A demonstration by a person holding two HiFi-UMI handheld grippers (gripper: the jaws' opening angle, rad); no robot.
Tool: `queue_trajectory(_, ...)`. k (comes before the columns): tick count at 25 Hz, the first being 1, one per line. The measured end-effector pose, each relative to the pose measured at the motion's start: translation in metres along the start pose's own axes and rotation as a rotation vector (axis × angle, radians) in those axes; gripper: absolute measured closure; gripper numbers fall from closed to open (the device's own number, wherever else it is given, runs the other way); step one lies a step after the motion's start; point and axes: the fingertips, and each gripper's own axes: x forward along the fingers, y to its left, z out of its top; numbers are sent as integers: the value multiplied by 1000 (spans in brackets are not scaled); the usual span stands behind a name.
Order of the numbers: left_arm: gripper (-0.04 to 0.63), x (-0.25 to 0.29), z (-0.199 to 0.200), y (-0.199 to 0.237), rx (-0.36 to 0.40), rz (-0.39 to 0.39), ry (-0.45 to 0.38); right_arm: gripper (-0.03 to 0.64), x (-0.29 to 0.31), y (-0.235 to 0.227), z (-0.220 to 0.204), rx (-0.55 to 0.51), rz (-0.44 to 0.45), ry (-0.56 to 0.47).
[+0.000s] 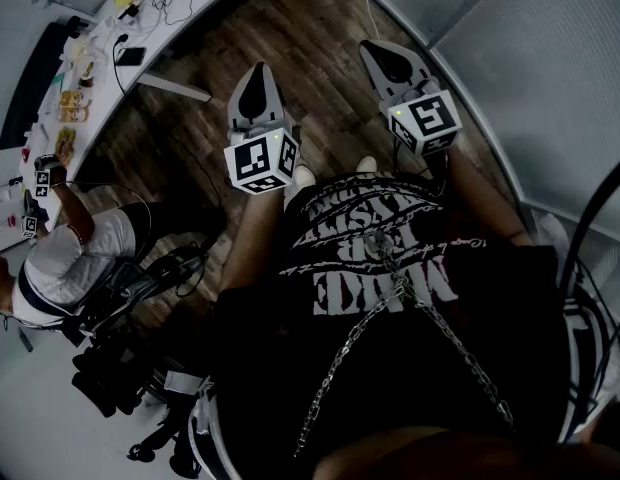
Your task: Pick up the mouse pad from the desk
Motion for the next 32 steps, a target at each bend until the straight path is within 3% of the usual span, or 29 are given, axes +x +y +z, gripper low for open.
queue_trajectory(10,597,11,10,4,34,21,37,620,-13,-25,-3,-17,-6,-22)
queue_trajectory(13,597,-1,-7,2,-4,16,68,620,-24,-20,-19,-32,-18,4)
queue_trajectory(17,597,-13,-24,18,-67,29,88,620,-11,-4,-26,35,11,11)
queue_trajectory(21,597,-10,-30,34,-34,42,124,620,20,14,-17,25,27,16)
queue_trajectory(27,597,17,-20,77,-11,-24,82,620,74,41,-6,27,39,-2)
queue_trajectory(32,597,5,-2,109,-32,-56,34,620,91,70,22,3,12,-23)
